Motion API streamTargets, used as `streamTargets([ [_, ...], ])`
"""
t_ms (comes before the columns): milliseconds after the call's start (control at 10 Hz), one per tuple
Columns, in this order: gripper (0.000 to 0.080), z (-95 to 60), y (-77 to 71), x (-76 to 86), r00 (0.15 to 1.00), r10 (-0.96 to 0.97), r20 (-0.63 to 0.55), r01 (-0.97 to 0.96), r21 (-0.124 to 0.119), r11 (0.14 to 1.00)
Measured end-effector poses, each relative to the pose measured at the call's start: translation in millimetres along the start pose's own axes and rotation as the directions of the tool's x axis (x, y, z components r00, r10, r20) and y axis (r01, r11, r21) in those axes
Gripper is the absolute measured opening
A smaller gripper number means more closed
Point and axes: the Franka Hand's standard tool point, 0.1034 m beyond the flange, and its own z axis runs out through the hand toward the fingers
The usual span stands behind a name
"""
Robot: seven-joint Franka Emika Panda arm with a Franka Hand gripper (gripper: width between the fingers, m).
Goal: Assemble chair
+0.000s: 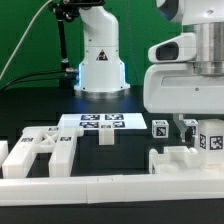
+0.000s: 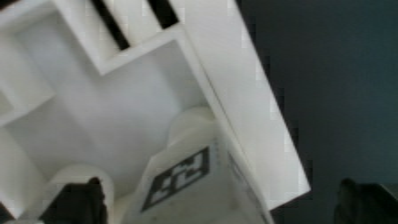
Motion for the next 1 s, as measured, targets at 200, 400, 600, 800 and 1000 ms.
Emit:
streamTargets([
  [200,0.0649,-6.5,5.8,8.2,0.957,-0.290,0.002,0.290,-0.015,0.957],
  [400,0.0623,-8.0,5.6,11.0,0.961,-0.276,-0.005,0.276,-0.012,0.961],
  [600,0.0451,-7.7,6.1,11.2,0.965,-0.264,-0.004,0.264,-0.012,0.964],
  [800,0.0283,-7.2,5.1,10.3,0.995,-0.103,-0.004,0.103,-0.006,0.995],
  [1000,0.0285,-6.5,4.6,10.7,1.000,0.027,-0.002,-0.027,-0.005,1.000],
])
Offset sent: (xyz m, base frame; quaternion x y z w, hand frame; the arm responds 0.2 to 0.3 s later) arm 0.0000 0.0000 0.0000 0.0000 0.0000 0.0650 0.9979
